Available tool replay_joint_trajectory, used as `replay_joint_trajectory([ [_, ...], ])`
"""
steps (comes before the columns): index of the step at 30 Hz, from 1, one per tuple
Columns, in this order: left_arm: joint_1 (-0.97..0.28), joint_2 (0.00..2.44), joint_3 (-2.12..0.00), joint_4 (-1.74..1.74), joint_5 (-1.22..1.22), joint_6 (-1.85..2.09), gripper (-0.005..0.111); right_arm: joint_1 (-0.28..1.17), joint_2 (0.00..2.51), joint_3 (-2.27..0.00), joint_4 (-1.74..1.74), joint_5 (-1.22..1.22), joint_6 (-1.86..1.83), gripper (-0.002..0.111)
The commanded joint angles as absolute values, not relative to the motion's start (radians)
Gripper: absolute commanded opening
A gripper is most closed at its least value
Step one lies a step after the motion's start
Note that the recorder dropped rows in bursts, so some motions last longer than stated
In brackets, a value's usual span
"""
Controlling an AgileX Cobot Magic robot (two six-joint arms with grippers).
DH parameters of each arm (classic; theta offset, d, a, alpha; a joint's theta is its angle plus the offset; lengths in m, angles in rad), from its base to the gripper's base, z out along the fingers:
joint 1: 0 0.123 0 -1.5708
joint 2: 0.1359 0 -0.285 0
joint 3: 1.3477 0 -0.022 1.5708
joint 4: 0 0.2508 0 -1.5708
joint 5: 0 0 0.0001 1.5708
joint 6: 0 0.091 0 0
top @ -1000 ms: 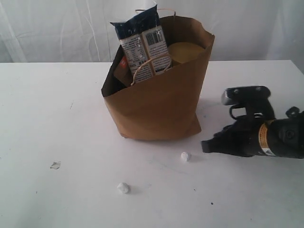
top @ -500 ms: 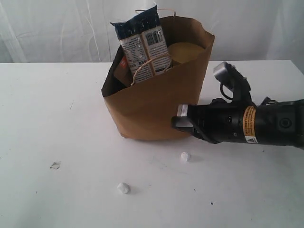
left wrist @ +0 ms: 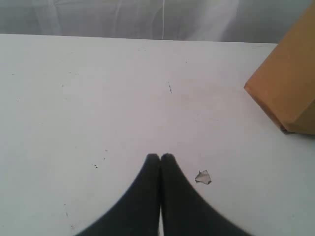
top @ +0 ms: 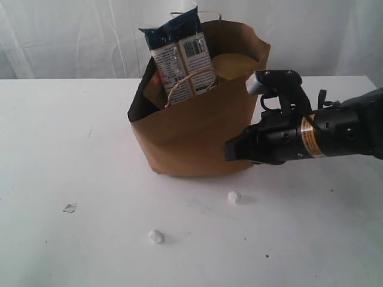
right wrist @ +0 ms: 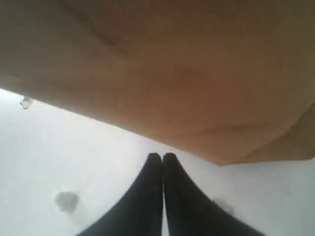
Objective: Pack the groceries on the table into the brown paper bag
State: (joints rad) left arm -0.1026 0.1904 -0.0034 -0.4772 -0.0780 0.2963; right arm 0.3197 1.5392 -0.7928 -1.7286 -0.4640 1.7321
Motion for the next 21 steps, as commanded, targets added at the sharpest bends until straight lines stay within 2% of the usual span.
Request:
replay_joint_trajectory([
  [1, -0.101, 0.187, 0.000, -0.482, -0.079, 0.291, 0.000, 0.322, 1.538, -0.743, -1.744, -0.498, 1.622, 0.013],
  [4, -0.101, 0.187, 0.000, -0.482, -0.079, 0.291, 0.000, 0.322, 1.538, -0.712, -1.744, -0.519, 1.553, 0.034],
  [6, -0.101, 0.187, 0.000, -0.482, -0.079, 0.291, 0.000, 0.322, 1.539, -0.708, -1.744, -0.470, 1.492, 0.043],
  [11, -0.101, 0.187, 0.000, -0.482, -0.079, 0.291, 0.000, 0.322, 1.569, -0.708, -1.744, -0.293, 1.491, 0.043],
  [16, -0.101, 0.187, 0.000, -0.482, -0.079, 0.291, 0.000, 0.339, 1.618, -0.708, -1.744, -0.371, 1.436, 0.043],
  [21, -0.101, 0.187, 0.000, -0.482, -0.079, 0.291, 0.000, 0.386, 1.689, -0.710, -1.744, -0.298, 1.397, 0.043],
])
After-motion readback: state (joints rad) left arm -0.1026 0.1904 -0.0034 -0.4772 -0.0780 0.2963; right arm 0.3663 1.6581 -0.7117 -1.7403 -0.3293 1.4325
